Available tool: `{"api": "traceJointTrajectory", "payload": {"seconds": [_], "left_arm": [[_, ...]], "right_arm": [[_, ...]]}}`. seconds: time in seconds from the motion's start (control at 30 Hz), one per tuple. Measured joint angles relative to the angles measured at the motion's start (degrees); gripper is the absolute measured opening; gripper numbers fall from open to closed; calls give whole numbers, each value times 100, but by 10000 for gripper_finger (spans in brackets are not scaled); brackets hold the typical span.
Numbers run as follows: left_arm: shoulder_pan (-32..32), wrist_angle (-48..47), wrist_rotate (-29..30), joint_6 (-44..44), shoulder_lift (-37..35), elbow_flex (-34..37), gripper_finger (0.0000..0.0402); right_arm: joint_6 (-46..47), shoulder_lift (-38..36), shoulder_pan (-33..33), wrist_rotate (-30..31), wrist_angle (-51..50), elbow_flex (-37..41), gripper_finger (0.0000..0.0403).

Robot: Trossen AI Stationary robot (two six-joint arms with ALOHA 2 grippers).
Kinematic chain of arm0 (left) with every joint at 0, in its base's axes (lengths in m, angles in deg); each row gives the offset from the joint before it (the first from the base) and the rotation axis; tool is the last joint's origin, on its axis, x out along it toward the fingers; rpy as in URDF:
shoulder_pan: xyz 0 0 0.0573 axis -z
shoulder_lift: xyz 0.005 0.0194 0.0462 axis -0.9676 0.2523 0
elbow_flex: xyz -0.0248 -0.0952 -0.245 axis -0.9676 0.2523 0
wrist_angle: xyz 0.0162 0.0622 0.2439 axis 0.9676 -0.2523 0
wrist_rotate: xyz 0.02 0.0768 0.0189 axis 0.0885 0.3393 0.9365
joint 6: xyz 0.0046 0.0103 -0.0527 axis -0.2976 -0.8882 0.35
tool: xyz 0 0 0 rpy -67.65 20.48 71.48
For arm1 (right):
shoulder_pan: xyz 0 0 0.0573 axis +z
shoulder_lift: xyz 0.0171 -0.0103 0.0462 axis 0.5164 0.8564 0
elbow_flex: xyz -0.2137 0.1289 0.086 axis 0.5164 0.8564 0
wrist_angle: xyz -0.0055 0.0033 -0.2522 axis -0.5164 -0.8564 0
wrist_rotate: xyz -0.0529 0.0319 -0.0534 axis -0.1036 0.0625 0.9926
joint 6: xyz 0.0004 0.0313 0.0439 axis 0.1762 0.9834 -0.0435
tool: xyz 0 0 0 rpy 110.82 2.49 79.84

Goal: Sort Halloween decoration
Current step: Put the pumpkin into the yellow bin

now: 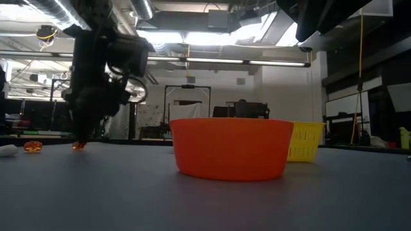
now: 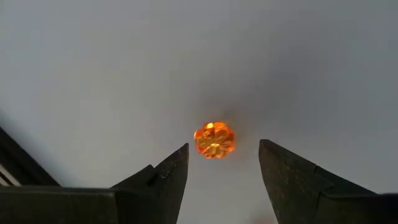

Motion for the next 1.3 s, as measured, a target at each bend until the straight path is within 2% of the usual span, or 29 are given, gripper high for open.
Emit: {"api": "traceJointTrajectory", "payload": {"seconds": [0.27,0.8,1.0,1.3], "left_arm": [[-107,276,-5,-62,30,356,179],[-332,511,-93,-357,33,370,179],[-369,551,-84,-1044,35,370,179],[-375,575,-107,-1588,40,370,179]], "right_arm": [[4,0,1,1,-1,0,140],[-61,0,0,28,2,0,140],[-66,0,0,48,4,0,140],[-68,0,0,48,4,0,140]]}}
